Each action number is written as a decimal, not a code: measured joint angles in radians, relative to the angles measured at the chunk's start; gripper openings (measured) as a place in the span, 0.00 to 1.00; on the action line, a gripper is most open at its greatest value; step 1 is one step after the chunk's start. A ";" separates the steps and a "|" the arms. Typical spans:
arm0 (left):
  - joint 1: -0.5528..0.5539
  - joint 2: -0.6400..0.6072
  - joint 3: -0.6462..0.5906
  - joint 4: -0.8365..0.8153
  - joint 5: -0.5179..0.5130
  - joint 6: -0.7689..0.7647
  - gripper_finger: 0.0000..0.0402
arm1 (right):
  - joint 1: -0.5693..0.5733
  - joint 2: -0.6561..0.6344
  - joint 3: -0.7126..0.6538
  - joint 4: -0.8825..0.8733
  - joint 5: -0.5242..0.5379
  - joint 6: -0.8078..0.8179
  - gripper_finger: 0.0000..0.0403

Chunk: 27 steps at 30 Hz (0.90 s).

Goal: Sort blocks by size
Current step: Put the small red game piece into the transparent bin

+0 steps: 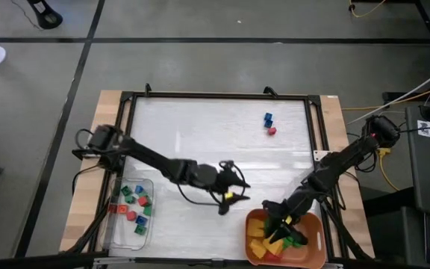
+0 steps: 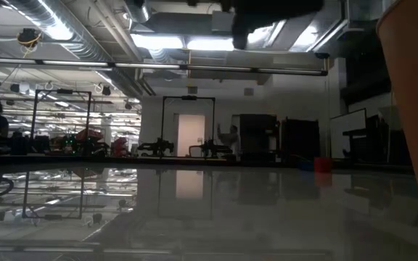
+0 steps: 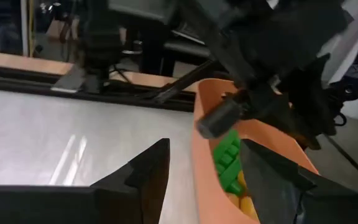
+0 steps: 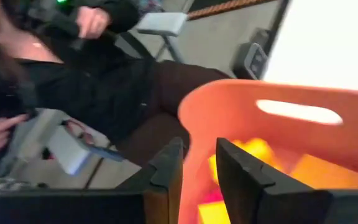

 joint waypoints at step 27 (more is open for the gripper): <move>0.215 -0.027 0.001 -0.170 0.003 0.003 0.45 | -0.355 -0.293 0.000 -0.514 0.787 -0.124 0.24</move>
